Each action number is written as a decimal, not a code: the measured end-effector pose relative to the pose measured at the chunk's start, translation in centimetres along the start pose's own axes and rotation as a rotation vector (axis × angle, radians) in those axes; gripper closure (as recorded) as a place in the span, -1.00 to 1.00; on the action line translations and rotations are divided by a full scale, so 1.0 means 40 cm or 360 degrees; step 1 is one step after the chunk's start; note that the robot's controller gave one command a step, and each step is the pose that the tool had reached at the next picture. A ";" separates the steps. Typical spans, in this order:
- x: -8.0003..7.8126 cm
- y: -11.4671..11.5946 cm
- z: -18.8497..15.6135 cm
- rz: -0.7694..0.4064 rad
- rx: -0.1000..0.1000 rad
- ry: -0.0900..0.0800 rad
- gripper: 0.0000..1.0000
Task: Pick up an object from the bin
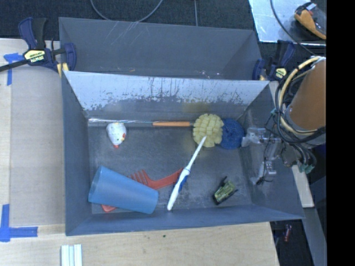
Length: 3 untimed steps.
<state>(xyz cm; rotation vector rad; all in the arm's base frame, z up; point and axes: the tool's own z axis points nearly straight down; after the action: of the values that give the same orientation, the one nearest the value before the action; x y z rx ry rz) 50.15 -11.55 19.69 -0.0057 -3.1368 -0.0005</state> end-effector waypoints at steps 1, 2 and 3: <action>-0.005 0.002 -0.011 -0.0007 0.0002 -0.0013 -1.00; 0.027 0.052 0.196 -0.0471 0.0005 -0.0016 -1.00; 0.042 0.063 0.089 -0.0546 0.0009 -0.0027 -1.00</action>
Offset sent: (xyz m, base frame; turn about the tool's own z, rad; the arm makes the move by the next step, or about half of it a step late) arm -0.0196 0.0326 -0.1269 -0.4641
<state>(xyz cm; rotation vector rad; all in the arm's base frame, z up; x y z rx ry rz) 48.46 -9.02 16.15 0.5329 -3.1084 0.0076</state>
